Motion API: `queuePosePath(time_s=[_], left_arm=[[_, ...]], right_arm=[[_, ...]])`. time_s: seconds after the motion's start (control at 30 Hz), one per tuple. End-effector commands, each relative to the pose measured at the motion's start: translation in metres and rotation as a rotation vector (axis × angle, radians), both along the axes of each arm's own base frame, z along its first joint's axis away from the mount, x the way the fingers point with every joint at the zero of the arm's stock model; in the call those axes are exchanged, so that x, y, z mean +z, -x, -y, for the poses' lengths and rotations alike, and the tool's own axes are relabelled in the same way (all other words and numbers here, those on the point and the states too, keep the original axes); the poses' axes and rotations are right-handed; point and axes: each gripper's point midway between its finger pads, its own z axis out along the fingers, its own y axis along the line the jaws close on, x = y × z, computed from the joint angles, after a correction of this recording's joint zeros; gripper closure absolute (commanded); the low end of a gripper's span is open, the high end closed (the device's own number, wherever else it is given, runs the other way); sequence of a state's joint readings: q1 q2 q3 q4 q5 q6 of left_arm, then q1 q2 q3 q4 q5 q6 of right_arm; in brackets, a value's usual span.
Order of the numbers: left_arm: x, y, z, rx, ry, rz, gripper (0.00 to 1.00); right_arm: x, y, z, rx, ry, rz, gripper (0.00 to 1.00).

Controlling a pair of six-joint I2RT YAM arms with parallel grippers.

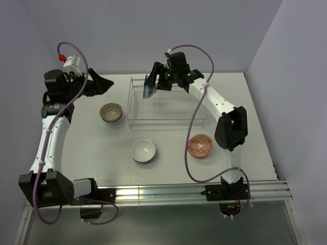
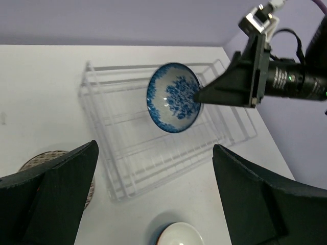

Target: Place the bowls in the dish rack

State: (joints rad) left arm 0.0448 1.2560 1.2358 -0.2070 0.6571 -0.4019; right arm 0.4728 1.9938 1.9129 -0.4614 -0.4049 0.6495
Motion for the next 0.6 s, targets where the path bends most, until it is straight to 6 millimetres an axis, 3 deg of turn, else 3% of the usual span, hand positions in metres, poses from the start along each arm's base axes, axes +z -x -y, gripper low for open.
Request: queuePosePath(time_s=[0.0,0.13,0.37,0.57], left_arm=[[0.017,0.013,-0.017,0.012,0.057,0.031,0.01],[0.013,0.014,-0.035,0.044,0.083,0.022,0.01],[0.007,0.018,-0.042,0.043,0.096,0.019,0.01],[0.008,0.022,-0.046,0.046,0.105,0.041,0.01]], right_arm=[[0.027,-0.011,-0.011,-0.005,0.038,0.151,1.00],[0.012,-0.009,-0.028,0.017,0.073,0.160,1.00],[-0.010,-0.010,-0.049,0.058,0.143,0.200,1.00],[-0.027,-0.020,-0.048,0.044,0.205,0.224,1.00]])
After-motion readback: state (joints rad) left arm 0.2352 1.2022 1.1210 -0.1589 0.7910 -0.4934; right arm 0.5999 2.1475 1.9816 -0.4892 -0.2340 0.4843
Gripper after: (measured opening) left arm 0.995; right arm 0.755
